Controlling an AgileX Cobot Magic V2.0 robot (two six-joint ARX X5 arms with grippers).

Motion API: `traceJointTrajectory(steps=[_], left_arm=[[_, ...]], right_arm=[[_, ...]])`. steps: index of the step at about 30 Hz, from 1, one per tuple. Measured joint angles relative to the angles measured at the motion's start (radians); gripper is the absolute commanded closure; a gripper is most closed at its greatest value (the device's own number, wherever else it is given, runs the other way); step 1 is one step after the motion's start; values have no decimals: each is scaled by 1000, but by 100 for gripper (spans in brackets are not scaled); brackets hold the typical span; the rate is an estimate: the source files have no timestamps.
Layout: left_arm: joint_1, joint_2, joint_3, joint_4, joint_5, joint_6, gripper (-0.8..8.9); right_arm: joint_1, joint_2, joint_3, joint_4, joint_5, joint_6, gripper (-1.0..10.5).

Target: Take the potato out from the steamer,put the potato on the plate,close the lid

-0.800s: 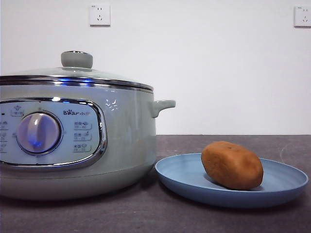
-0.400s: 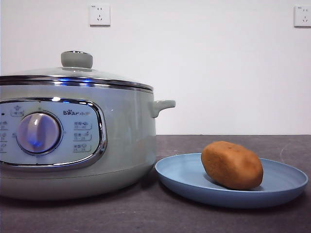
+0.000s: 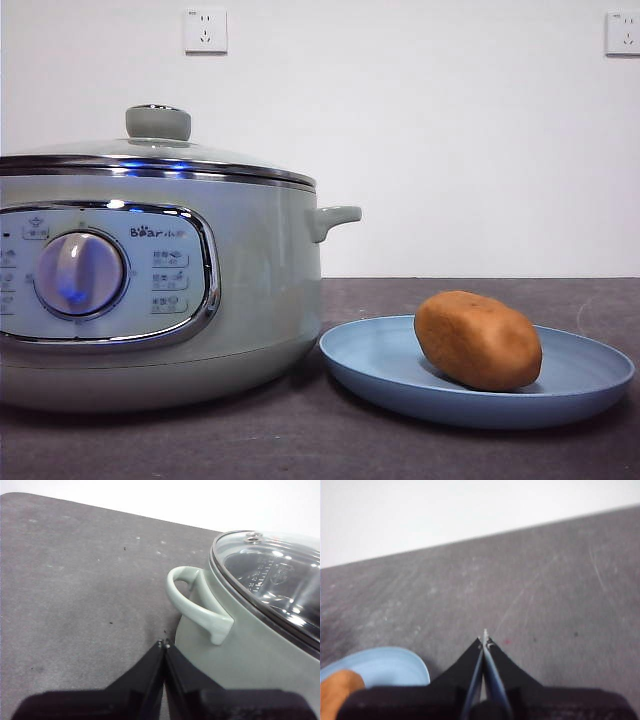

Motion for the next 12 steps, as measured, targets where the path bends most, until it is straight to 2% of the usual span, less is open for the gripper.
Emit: traceJointTrajectory(steps=[4, 12], left_arm=[[0, 0, 0, 0, 0, 0, 817], [0, 0, 0, 0, 0, 0, 817]], right_arm=[[0, -60, 0, -66, 0, 9, 946], [0, -66, 2, -77, 0, 19, 946]])
